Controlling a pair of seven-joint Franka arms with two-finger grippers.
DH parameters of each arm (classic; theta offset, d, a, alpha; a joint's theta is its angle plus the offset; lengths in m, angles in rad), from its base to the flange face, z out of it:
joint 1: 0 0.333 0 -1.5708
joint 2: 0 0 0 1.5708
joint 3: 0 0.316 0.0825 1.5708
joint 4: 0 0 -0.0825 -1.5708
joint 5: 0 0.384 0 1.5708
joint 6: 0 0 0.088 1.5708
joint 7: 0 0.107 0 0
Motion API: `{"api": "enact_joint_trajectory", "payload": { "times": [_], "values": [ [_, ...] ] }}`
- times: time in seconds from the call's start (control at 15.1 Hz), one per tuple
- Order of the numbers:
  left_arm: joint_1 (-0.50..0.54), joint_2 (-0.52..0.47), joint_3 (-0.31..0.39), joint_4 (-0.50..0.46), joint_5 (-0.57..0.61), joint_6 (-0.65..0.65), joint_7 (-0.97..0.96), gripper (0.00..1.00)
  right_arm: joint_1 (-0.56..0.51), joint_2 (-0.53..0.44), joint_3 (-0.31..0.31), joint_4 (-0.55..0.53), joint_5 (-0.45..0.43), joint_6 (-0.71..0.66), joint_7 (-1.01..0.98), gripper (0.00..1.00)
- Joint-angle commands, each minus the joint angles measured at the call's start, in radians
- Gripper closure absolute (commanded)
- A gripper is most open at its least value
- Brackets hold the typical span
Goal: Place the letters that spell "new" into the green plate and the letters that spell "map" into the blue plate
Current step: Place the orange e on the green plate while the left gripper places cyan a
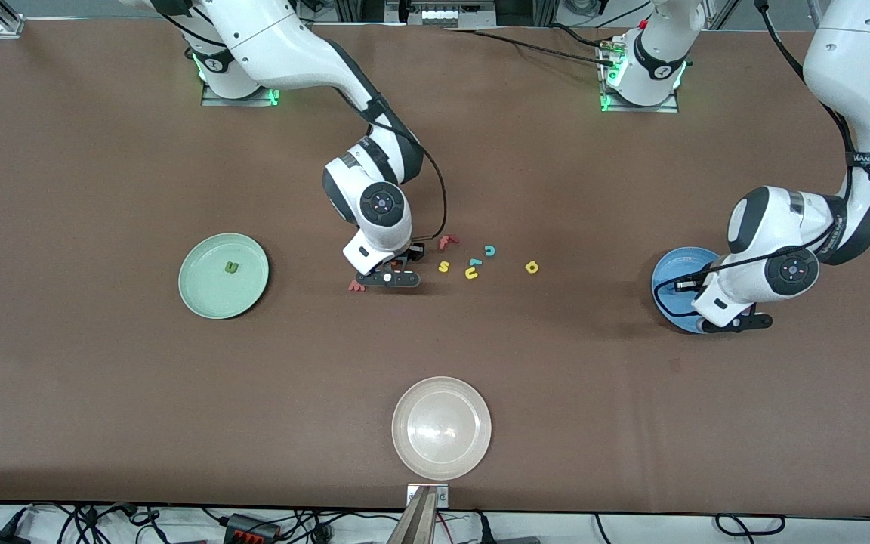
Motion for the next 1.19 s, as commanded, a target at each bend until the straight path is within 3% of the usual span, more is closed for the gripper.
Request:
{"api": "enact_joint_trajectory", "payload": {
  "times": [0.0,0.07,0.13,0.4,0.53,0.73,0.99,1.13],
  "values": [
    [0.025,0.036,-0.012,0.025,0.042,0.017,0.09,0.69,-0.001,-0.013,0.003,-0.012,0.012,-0.01,0.015,0.94],
    [0.024,0.033,-0.013,0.025,0.041,0.016,0.089,0.42,-0.003,-0.022,0.003,-0.012,0.012,-0.01,0.015,0.95],
    [0.022,0.028,-0.021,0.026,0.042,0.011,0.09,0.0,-0.006,-0.034,0.003,-0.012,0.012,-0.013,0.014,0.95],
    [0.021,-0.002,-0.093,0.029,0.038,-0.056,0.077,0.0,-0.069,-0.154,-0.003,-0.012,0.012,-0.164,-0.006,0.95],
    [0.019,-0.012,-0.165,0.061,0.028,-0.134,0.075,0.0,-0.137,-0.197,-0.004,-0.02,0.01,-0.305,-0.101,0.95],
    [-0.005,-0.006,-0.291,0.098,0.024,-0.237,0.045,0.0,-0.233,-0.247,-0.009,-0.072,0.001,-0.358,-0.22,0.95],
    [-0.143,0.047,-0.299,0.098,0.007,-0.23,-0.355,0.0,-0.378,-0.275,-0.012,-0.164,-0.011,-0.355,-0.427,0.95],
    [-0.185,0.083,-0.299,0.098,0.001,-0.134,-0.58,0.0,-0.429,-0.275,-0.012,-0.195,-0.011,-0.344,-0.504,0.95]
  ]
}}
